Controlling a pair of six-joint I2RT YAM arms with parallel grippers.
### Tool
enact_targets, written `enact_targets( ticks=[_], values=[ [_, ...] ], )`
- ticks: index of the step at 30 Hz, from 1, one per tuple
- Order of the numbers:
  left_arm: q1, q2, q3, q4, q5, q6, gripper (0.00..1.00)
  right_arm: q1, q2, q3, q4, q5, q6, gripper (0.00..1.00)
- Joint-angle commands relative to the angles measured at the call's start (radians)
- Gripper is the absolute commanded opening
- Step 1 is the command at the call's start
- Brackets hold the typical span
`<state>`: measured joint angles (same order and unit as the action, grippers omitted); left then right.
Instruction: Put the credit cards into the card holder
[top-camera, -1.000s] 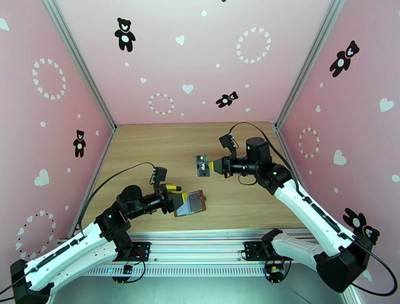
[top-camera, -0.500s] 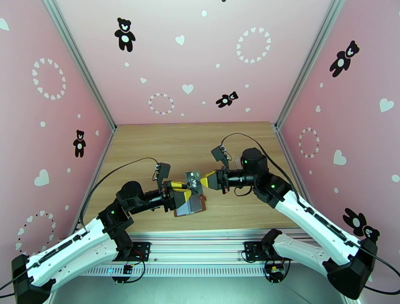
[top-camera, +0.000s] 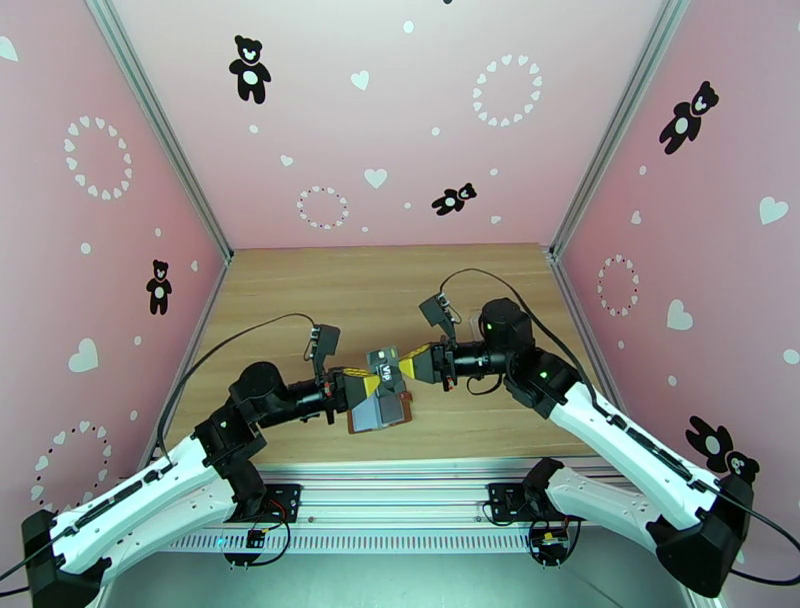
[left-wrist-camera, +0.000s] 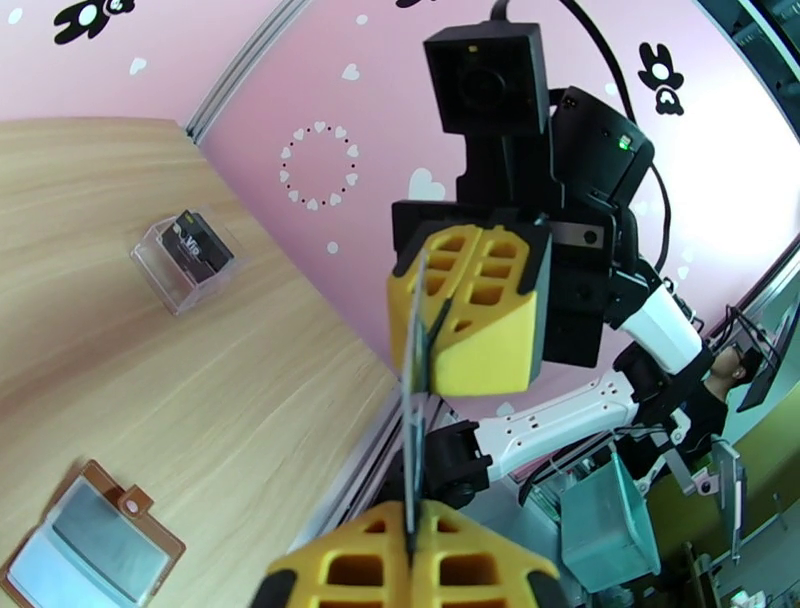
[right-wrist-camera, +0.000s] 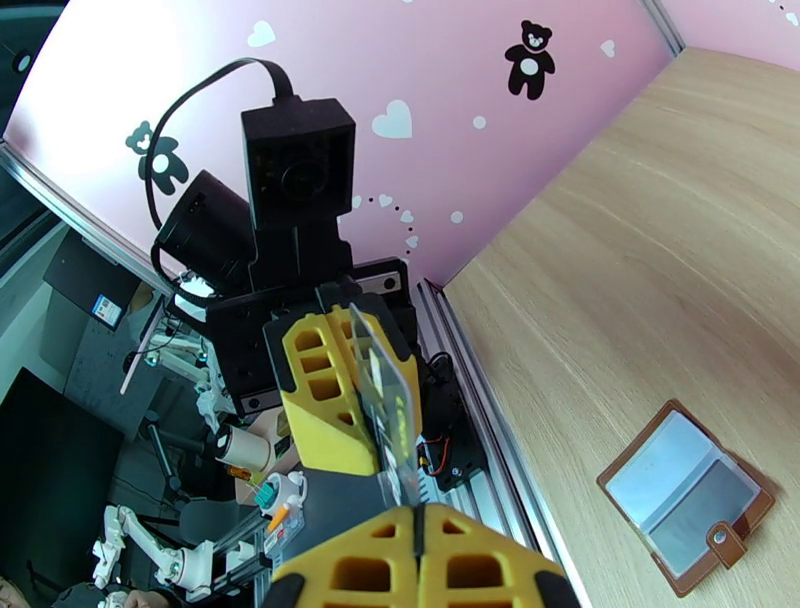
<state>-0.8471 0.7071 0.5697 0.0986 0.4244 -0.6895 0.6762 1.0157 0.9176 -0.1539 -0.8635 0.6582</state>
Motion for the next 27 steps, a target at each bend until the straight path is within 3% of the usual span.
enact_targets(
  ticks=[1, 5, 16, 26, 27],
  values=[
    [-0.001, -0.019, 0.013, 0.013, 0.009, -0.026, 0.00, 0.029, -0.029, -0.011, 0.023, -0.033, -0.011, 0.18],
    [-0.002, -0.023, 0.015, 0.009, 0.025, -0.058, 0.00, 0.046, -0.044, -0.016, 0.042, -0.049, -0.012, 0.24],
    [-0.009, -0.026, 0.013, 0.022, 0.056, -0.083, 0.00, 0.078, -0.055, -0.005, 0.030, -0.063, -0.032, 0.21],
    [-0.012, -0.017, 0.022, 0.001, 0.057, -0.081, 0.00, 0.089, -0.057, -0.001, 0.004, -0.050, -0.055, 0.00],
    [-0.012, -0.018, 0.025, -0.016, 0.047, -0.076, 0.09, 0.089, -0.056, -0.002, -0.003, -0.039, -0.060, 0.00]
  ],
)
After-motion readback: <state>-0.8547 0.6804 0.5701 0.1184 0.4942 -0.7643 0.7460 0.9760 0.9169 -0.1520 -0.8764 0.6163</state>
